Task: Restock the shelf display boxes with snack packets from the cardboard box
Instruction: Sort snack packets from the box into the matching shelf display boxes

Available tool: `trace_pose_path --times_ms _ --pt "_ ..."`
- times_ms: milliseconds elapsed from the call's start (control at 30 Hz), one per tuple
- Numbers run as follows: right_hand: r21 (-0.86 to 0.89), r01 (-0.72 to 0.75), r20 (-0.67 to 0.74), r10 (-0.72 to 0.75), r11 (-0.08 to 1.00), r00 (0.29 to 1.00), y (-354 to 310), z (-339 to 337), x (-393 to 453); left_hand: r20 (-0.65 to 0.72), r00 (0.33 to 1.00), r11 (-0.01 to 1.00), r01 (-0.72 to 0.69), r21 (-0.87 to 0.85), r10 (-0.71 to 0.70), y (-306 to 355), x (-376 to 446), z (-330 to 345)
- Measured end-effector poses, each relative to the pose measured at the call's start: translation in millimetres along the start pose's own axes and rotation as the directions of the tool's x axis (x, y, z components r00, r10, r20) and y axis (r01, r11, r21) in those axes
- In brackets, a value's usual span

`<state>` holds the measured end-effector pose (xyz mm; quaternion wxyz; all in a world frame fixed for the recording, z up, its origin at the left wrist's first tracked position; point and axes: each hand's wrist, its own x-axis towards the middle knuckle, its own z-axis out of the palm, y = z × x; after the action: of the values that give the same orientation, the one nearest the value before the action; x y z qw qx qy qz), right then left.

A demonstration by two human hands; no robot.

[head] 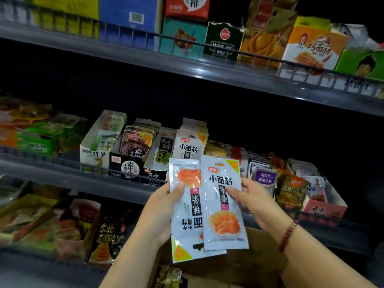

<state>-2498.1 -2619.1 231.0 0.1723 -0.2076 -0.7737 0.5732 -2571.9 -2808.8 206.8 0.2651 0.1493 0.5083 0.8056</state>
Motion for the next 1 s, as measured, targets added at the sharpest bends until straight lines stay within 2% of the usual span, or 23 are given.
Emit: trace_pose_path --times_ms 133,233,300,367,433,467,533,633,700,833,1000 --pt "0.165 -0.052 0.025 0.048 0.985 0.999 8.4 11.2 0.2 0.08 0.991 0.985 0.099 0.14 -0.111 -2.8 2.2 -4.7" --pt "0.107 -0.027 0.041 0.023 0.994 0.999 13.1 13.5 -1.2 0.158 0.967 0.948 0.149 0.28 -0.198 -7.8 3.6 -6.0" --pt "0.059 -0.011 -0.018 0.012 0.998 1.0 17.8 10.6 -0.3 0.174 0.945 0.935 0.221 0.277 -0.275 -9.4 3.6 -8.2" --pt "0.096 -0.008 -0.147 0.022 0.995 0.989 21.2 5.2 1.6 0.261 0.909 0.928 0.252 0.273 -0.324 -10.1 1.8 -13.1" --pt "0.179 0.01 -0.279 0.041 0.984 0.959 20.6 -2.2 1.9 0.324 0.897 0.931 0.202 0.304 -0.3 -11.1 2.1 -20.1" --pt "0.2 0.02 -0.329 0.048 0.98 0.943 18.8 -5.4 0.4 0.303 0.913 0.938 0.185 0.294 -0.274 -11.8 4.2 -22.4" --pt "0.208 0.023 -0.38 0.06 0.978 0.923 19.7 -11.2 -0.8 0.172 0.961 0.965 0.183 0.188 -0.216 -13.7 7.9 -22.3" --pt "0.114 -0.008 -0.308 0.043 0.993 0.951 21.9 -14.1 -4.5 -0.077 0.989 0.99 0.131 0.046 -0.127 -17.5 12.1 -17.4" --pt "0.035 -0.017 -0.2 0.023 0.999 0.98 21.9 -11.2 -9.0 -0.141 0.988 0.998 0.07 0.007 -0.069 -20.7 13.4 -14.8" --pt "-0.154 0.033 -0.127 -0.053 0.988 0.99 25.7 -4.8 -12.9 -0.091 0.996 0.993 -0.008 0.118 0.018 -16.8 5.9 -9.7" --pt "-0.184 0.17 -0.141 -0.198 0.968 0.97 28.7 1.8 -14.7 -0.031 0.997 0.977 -0.066 0.204 0.074 -5.5 1.6 -13.4"
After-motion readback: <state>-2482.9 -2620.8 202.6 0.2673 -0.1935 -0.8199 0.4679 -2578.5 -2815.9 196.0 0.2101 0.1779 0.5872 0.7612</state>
